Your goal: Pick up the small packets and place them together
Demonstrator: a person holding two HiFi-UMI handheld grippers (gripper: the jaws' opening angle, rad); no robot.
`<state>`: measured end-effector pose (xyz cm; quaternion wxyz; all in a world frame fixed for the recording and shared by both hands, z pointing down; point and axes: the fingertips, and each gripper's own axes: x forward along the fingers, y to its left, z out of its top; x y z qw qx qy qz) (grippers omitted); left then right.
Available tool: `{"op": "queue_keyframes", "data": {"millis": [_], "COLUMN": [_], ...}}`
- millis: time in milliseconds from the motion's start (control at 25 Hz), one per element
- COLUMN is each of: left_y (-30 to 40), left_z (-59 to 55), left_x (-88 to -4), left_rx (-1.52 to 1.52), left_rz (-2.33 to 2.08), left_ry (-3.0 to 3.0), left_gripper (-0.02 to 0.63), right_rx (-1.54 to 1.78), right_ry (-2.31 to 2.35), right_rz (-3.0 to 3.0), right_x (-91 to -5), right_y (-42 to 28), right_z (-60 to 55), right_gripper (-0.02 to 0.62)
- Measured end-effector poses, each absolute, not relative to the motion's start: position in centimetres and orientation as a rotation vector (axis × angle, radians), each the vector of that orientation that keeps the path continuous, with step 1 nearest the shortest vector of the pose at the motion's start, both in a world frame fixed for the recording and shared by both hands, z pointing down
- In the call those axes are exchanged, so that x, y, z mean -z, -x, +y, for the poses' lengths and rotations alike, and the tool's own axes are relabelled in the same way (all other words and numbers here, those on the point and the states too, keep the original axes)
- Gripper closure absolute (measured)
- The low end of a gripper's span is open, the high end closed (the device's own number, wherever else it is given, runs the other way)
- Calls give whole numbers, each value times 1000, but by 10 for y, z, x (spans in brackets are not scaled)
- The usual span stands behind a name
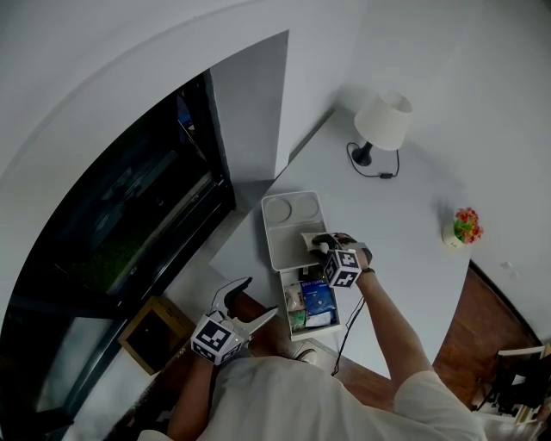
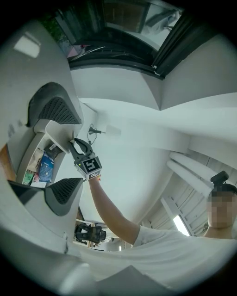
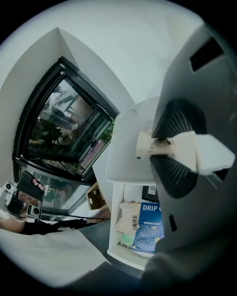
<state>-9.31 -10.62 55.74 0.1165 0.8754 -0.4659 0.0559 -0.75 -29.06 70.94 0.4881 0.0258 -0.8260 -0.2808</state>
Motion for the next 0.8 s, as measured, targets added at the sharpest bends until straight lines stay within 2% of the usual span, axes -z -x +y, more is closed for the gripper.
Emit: {"op": "queue_keyframes", "data": {"millis": [40, 80, 400, 800], "left_y": [92, 91, 85, 66], "left_z": [-107, -108, -108, -123], "left_x": [-557, -556, -551, -522], "left_rx": [-161, -157, -141, -58], "left_rz": [-1363, -1362, -1334, -1290], "left_ry": [-2567, -2570, -2590, -2685], "left_gripper": [247, 247, 247, 259], "right_rx": [664, 649, 540, 361], "right_ry": [-48, -35, -147, -668], "right_rz": [-2006, -2003, -2162, -2697], "right_x": [-713, -715, -680, -530], "right_y": [7, 5, 0, -24], "right_z": [-289, -288, -281, -244], "right_gripper": [404, 384, 383, 383]}}
